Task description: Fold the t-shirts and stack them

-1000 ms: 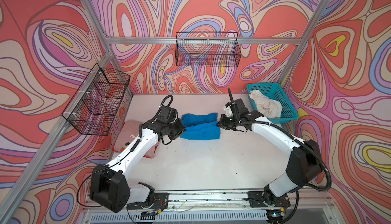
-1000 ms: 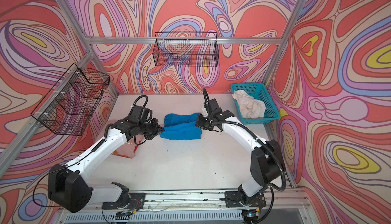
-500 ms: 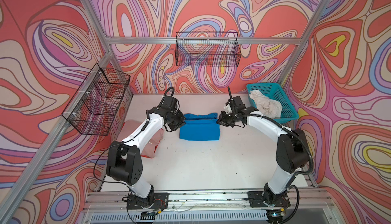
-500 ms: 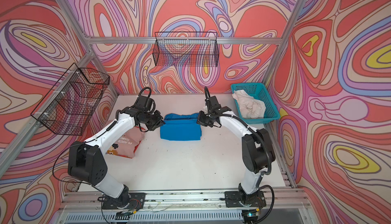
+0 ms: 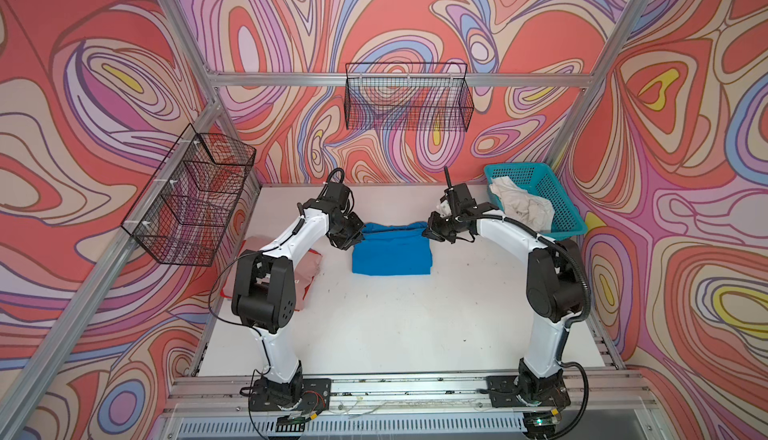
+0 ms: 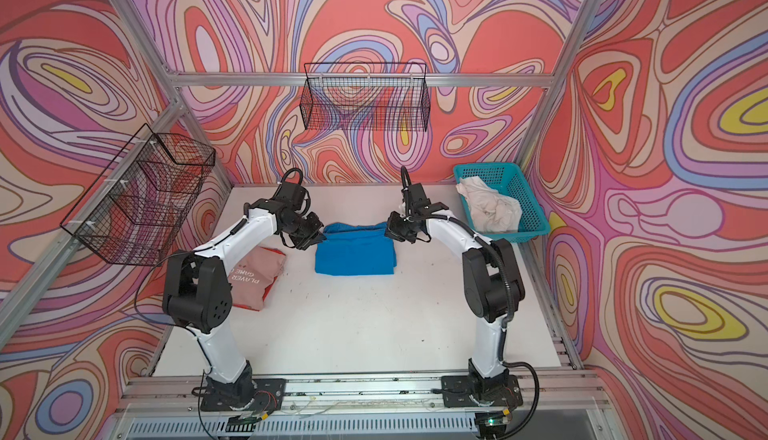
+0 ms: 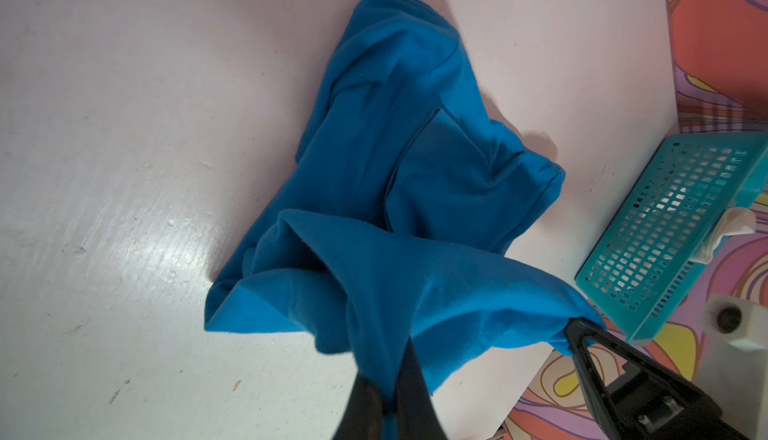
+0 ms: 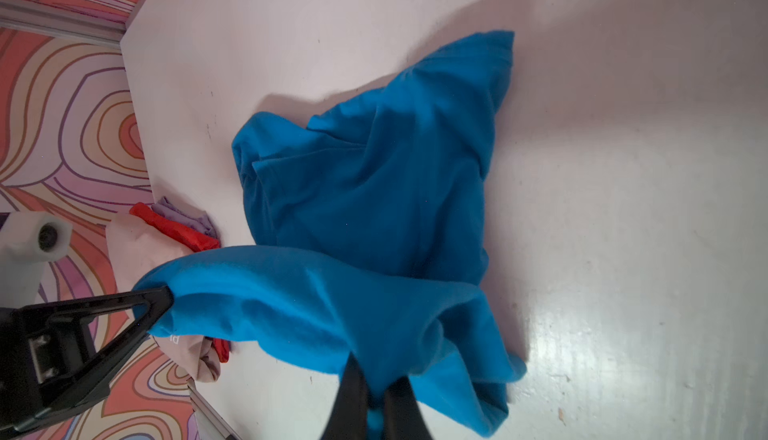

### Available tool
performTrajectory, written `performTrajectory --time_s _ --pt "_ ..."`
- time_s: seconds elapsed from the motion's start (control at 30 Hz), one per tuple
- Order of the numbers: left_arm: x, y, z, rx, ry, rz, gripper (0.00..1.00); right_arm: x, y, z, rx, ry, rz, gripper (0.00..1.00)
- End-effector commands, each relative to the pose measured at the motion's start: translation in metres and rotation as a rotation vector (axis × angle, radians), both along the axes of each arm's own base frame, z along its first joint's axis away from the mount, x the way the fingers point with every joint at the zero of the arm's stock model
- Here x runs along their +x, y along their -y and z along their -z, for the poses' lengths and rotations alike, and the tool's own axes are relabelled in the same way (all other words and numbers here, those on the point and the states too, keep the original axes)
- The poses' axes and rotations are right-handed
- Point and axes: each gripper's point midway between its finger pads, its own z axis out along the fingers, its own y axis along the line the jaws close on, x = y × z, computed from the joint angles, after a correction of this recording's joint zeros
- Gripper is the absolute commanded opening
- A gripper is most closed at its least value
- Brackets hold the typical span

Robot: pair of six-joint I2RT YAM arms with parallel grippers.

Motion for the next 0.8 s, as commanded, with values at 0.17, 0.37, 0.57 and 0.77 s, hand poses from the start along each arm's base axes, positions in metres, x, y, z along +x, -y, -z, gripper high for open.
performTrajectory --time_s 0.17,0.37,0.57,0.77 --pt "0.02 -0.004 0.017 0.022 -0.051 -0.003 0.0 0.027 0.001 0.017 0.009 -0.019 0.032 0.0" --pt "0.034 -0.005 0.025 0.02 -0.062 -0.01 0.08 0.041 0.003 0.025 0.018 -0.026 0.039 0.0" --pt "0.048 -0.007 0.033 0.026 -0.074 -0.016 0.22 0.054 0.005 0.03 0.005 -0.028 0.047 0.06" --pt "0.064 -0.004 0.023 0.016 -0.049 -0.018 0.46 0.07 0.004 0.018 0.015 0.008 0.053 0.3"
